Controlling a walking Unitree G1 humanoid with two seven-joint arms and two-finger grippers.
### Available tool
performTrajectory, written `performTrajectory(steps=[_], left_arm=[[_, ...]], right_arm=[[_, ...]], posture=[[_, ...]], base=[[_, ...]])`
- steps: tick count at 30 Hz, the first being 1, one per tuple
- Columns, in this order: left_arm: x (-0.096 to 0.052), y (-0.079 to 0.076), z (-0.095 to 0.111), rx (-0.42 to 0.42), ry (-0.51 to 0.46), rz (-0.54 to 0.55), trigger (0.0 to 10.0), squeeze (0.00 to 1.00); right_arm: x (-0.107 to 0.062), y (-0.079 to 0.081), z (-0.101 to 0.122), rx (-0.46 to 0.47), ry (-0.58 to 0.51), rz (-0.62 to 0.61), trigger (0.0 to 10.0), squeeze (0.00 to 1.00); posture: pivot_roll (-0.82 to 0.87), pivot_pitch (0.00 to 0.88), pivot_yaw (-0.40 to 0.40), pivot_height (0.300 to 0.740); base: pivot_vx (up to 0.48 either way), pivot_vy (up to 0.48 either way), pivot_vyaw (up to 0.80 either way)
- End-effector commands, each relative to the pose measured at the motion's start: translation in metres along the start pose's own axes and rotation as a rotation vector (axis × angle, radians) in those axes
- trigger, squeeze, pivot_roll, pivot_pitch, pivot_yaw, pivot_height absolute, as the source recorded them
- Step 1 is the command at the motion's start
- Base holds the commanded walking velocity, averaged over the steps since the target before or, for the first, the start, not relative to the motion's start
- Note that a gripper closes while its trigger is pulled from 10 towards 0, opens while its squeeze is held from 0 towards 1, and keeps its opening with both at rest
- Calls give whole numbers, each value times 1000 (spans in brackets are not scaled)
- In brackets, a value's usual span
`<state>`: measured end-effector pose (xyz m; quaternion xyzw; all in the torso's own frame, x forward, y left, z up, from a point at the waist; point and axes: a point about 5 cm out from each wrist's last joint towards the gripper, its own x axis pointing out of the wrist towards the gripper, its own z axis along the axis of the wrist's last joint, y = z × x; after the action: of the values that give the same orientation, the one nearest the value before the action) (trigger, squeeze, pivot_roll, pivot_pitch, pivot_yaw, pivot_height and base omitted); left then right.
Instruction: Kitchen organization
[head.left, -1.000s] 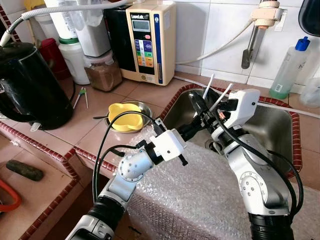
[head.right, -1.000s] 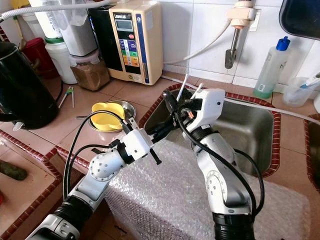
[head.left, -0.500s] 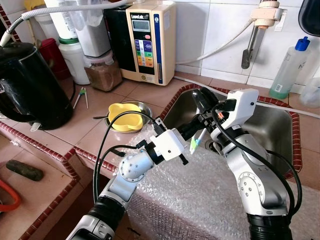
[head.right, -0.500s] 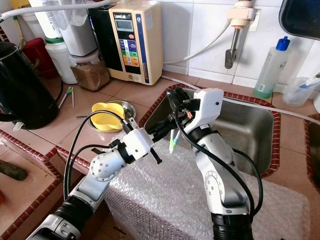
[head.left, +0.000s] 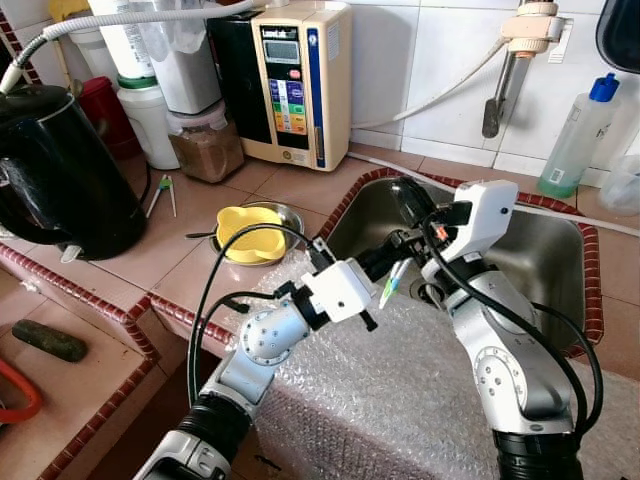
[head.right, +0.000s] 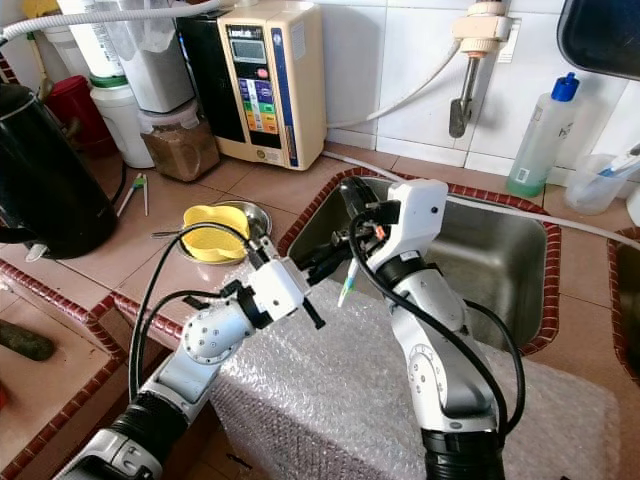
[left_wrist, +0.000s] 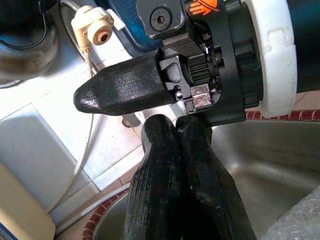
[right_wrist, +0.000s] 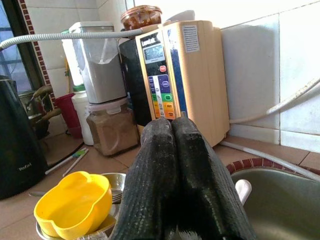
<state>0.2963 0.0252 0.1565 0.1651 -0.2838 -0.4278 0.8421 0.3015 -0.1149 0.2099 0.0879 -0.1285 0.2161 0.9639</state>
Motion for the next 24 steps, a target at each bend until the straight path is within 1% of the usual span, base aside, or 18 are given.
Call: performTrajectory(steps=[1,4,5,6,7,8,9,14,15,17,18,19,20,22,23,24], left_arm=[[0,0,-3,2,23,-6,0,0],[0,1,-4,4,30,3,0,0],[-1,3,-5,1,41,16,4471,0],[-1,3,-6,-1,47,23,4471,0],[-1,4,-7,-14,50,24,10000,0],[-2,5,-7,-24,50,33,10000,412],[-2,7,-8,-74,46,53,10000,1000],[-3,9,-9,-75,54,57,10000,1000],[-4,9,-9,-83,57,44,10000,1000],[-6,10,-11,-128,71,28,10000,1000],[-6,10,-11,-128,71,28,10000,1000],[-8,10,-12,-151,82,-7,10000,1000],[-10,12,-12,-154,87,-30,10000,1000],[-11,14,-13,-155,93,-40,10000,1000],[-14,24,-13,-157,101,-24,10000,1000],[-14,29,-13,-157,105,-20,10000,1000]], right_arm=[[1,7,-4,2,9,32,0,0],[2,7,-4,-2,10,33,0,0],[2,7,-4,-4,11,33,0,0],[2,7,-4,-4,11,34,0,0],[2,7,-4,-5,11,34,0,0],[2,7,-4,-6,11,34,0,0],[2,7,-4,-6,10,33,0,0],[2,7,-4,-9,9,33,0,0],[2,7,-3,-13,6,32,0,0],[3,6,-1,-25,0,31,0,0],[3,6,-1,-25,0,31,0,0],[3,5,0,-37,-6,29,0,0],[3,4,2,-48,-13,26,0,0],[3,3,4,-58,-20,24,0,0],[4,1,10,-98,-38,16,0,0],[4,-1,12,-128,-46,13,0,0]], posture=[[-73,0,85,740],[-73,0,83,740],[-73,0,83,740],[-73,0,83,740],[-73,0,83,740],[-71,0,83,740],[-71,0,83,740],[-71,0,85,740],[-72,0,86,740],[-72,0,86,740],[-72,0,86,740],[-71,0,87,740],[-71,0,87,740],[-68,0,86,740],[-66,0,85,740],[-62,0,83,740]], base=[[0,0,0],[0,0,0],[0,0,0],[0,0,0],[0,0,0],[0,0,0],[0,0,0],[0,0,0],[0,0,0],[0,0,0],[0,0,0],[0,0,0],[0,0,0],[0,0,0],[0,0,0],[0,0,0]])
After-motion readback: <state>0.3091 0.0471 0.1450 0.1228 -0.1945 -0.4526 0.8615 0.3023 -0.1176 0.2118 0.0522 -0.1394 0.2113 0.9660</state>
